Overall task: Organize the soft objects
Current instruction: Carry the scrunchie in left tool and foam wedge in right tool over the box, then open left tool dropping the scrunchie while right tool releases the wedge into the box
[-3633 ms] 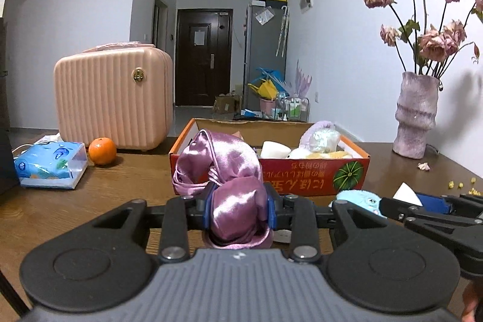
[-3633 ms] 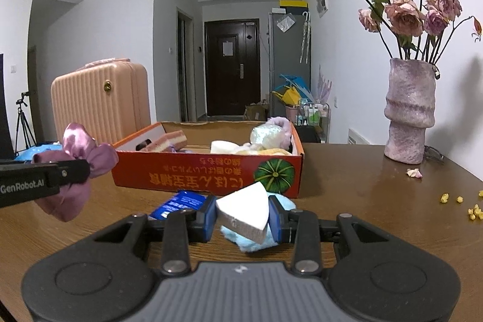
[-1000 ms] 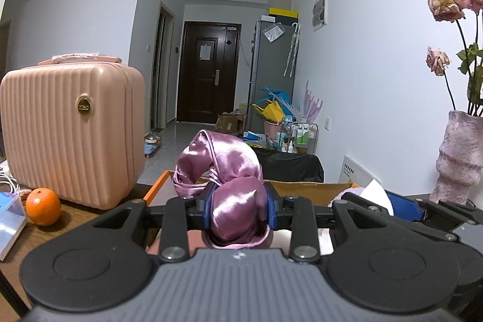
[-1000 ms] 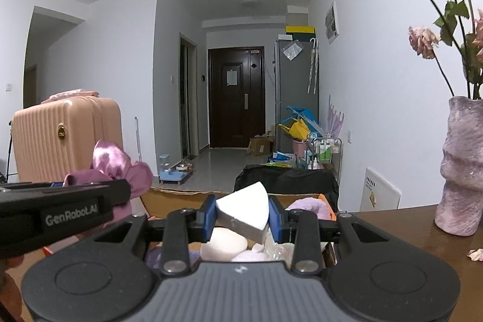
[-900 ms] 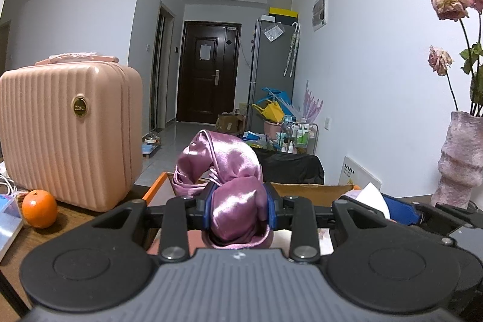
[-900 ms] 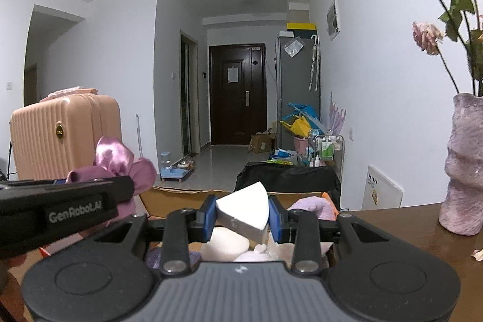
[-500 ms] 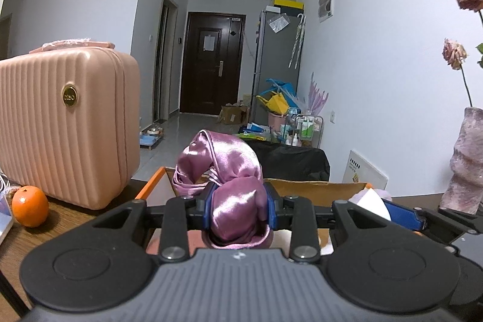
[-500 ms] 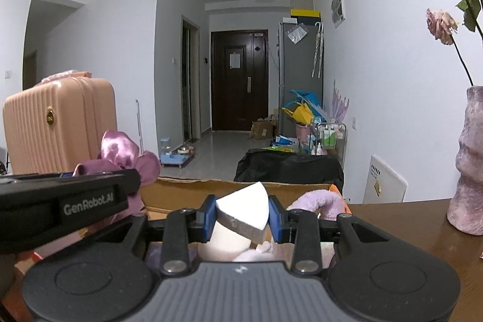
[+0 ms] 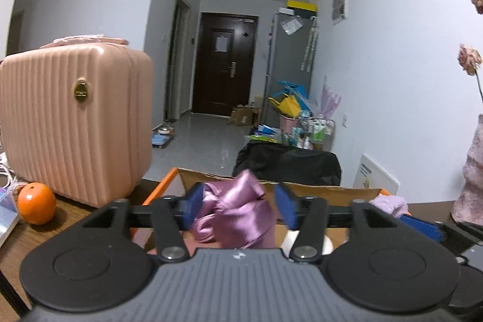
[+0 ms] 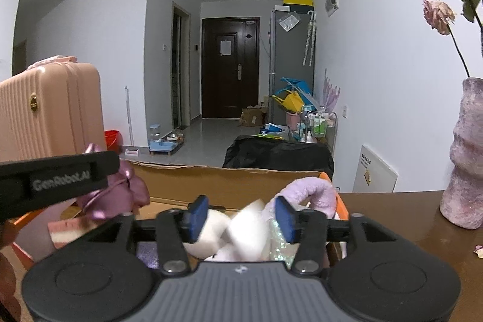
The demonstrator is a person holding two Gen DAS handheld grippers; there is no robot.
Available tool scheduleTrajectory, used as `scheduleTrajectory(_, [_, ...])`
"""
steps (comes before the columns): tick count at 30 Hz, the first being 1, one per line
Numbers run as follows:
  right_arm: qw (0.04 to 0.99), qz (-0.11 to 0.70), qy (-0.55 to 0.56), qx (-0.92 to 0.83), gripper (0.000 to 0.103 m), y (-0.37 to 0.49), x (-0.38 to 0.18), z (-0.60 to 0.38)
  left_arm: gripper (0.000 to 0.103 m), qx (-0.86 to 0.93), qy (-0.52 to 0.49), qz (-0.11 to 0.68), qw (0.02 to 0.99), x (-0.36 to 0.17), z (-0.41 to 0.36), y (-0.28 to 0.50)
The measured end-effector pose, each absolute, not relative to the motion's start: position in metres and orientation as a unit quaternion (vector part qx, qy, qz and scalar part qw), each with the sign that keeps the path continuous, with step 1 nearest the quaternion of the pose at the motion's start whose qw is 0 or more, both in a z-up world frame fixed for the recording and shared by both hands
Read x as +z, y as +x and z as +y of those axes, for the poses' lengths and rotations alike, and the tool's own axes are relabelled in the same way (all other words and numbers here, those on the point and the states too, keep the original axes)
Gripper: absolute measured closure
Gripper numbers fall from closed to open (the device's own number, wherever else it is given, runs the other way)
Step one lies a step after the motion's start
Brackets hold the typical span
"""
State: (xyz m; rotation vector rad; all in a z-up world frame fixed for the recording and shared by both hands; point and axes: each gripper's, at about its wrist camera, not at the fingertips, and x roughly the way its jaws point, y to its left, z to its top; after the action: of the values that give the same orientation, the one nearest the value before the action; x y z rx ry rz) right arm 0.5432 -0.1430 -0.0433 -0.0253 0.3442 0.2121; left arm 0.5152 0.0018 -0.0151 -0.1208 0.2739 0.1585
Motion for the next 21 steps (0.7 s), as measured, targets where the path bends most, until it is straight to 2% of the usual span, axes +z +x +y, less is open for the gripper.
scheduleTrajectory(2, [0.98,0.17,-0.007,0.1,0.017,0.5425,-0.0432,-0.1453,0.018,0.096,-0.063,0.125,0.985,-0.0137,0.0036,0.5122])
scheduleTrajectory(5, [0.983,0.161,0.002,0.093,0.004,0.5403,-0.0417,-0.1493,0.0,0.111,-0.067,0.114,0.985,-0.0116,0.0055,0.5079])
scheduleTrajectory(7, [0.983,0.158,0.004,0.092,0.0,0.5388,-0.0406,-0.1504,0.0,0.118,-0.066,0.111,0.984,-0.0095,0.0063,0.5067])
scheduleTrajectory(21, [0.984,0.159,0.002,0.085,0.0,0.5388,-0.0389,-0.1514,0.0,0.128,-0.065,0.119,0.982,-0.0108,0.0052,0.508])
